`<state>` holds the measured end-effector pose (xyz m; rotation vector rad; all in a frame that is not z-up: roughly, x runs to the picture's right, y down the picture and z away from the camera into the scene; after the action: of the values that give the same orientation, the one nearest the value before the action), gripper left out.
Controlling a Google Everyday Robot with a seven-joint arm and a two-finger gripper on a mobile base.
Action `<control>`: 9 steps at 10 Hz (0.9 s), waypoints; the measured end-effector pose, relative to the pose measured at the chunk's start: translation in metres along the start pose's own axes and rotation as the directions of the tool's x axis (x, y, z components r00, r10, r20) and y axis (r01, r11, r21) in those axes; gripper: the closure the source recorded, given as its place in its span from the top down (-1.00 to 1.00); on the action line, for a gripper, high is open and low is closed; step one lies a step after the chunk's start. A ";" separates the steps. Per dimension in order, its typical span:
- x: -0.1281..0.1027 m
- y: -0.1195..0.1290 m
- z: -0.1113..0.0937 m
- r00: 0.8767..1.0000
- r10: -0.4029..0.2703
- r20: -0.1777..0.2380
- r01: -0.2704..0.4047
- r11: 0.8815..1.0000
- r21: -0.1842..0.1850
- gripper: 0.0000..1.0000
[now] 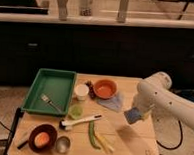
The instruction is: Wipe red bowl with sponge
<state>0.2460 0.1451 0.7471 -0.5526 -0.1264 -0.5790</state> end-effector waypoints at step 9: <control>0.017 -0.048 -0.017 0.999 -0.022 -0.026 0.023 0.999 0.041 -0.97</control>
<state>0.2335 0.0945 0.7594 -0.5047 -0.1205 -0.6036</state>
